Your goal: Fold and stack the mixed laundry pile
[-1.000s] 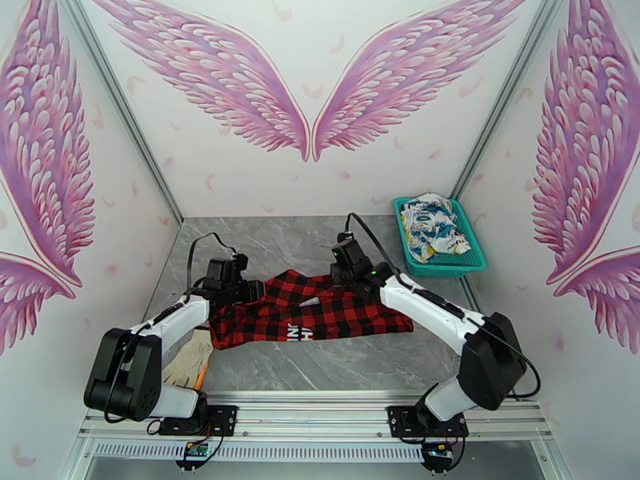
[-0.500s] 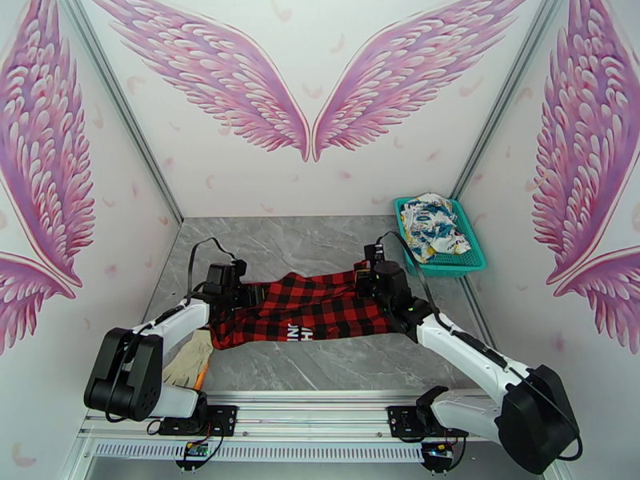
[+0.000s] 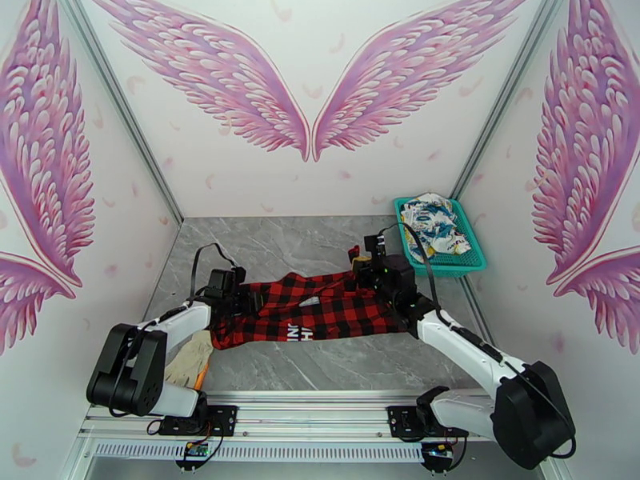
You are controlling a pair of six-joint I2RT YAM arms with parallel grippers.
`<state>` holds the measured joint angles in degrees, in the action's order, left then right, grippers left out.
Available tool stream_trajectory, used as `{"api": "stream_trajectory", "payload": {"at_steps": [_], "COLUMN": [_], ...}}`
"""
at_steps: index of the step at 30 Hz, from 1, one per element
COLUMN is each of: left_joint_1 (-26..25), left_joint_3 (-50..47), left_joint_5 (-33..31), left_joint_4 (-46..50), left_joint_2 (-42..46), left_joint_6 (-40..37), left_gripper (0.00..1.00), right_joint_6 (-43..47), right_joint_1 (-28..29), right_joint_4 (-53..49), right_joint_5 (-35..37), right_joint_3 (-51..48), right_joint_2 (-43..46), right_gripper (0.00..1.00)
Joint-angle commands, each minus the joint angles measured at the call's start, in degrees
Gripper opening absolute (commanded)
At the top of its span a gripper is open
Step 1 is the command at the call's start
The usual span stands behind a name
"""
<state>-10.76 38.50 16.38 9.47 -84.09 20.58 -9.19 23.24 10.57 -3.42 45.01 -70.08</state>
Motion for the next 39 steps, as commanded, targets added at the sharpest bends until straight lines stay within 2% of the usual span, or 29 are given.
{"api": "stream_trajectory", "payload": {"at_steps": [1, 5, 7, 9, 11, 12, 13, 16, 19, 22, 29, 32, 36, 39], "left_joint_1": [0.39, 0.39, 0.39, 0.39, 0.39, 0.39, 0.39, 0.39, 0.39, 0.22, 0.13, 0.13, 0.04, 0.04], "left_joint_3": [-1.00, -1.62, -1.68, -1.54, -1.25, -1.08, -0.98, -0.63, -0.02, 0.65, 3.37, 3.70, 3.62, 2.98], "left_joint_5": [-0.56, -0.67, -0.78, -0.61, -0.66, -0.65, -0.74, -0.85, -0.80, -0.15, -0.39, -0.73, -0.84, -1.00], "left_joint_4": [-0.88, -1.46, -1.47, -1.39, -0.80, -0.62, -0.40, -0.15, 0.75, 1.94, 7.50, 8.34, 8.81, 8.13], "left_joint_2": [-0.45, -0.11, -0.09, -0.13, -0.08, -0.09, -0.17, -0.32, -0.03, 1.63, 7.97, 9.60, 10.01, 10.02], "left_joint_6": [0.58, 0.77, 0.78, 0.67, 0.39, 0.30, 0.17, -0.12, -0.36, -1.28, -3.96, -4.06, -4.05, -3.87], "left_gripper": [0.55, 0.55, 0.55, 0.55, 0.55, 0.55, 0.55, 0.55, 0.55, 0.56, 0.56, 0.57, 0.57, 0.57], "right_joint_6": [3.73, 1.53, -0.68, -2.89, -5.05, -6.37, -8.36, -10.72, -14.52, -17.01, -19.87, -19.44, -19.11, -18.55], "right_joint_1": [-0.35, -1.24, -1.31, -1.35, -1.78, -2.09, -2.71, -3.40, -3.56, -3.54, -5.89, -7.87, -9.75, -10.25], "right_joint_4": [1.01, -0.58, -2.98, -5.23, -8.59, -9.78, -13.60, -17.02, -23.09, -27.73, -44.45, -45.00, -45.37, -42.55], "right_joint_5": [-1.76, 1.89, 6.88, 14.41, 22.36, 25.36, 27.67, 30.26, 28.64, 23.32, 10.37, 5.90, 5.08, 1.30], "right_joint_3": [1.75, -3.27, -6.22, -9.74, -12.34, -12.88, -12.22, -11.95, -8.58, -5.88, 4.35, 5.73, 6.25, 6.06], "right_joint_2": [1.25, 2.84, 3.51, 4.66, 5.94, 6.24, 7.13, 8.79, 9.14, 7.97, -7.10, -12.31, -16.06, -18.38], "right_gripper": [0.00, 0.00, 0.00, 0.18, 0.28, 0.37, 0.42, 0.42, 0.49, 0.52, 0.65, 0.66, 0.66, 0.59]}}
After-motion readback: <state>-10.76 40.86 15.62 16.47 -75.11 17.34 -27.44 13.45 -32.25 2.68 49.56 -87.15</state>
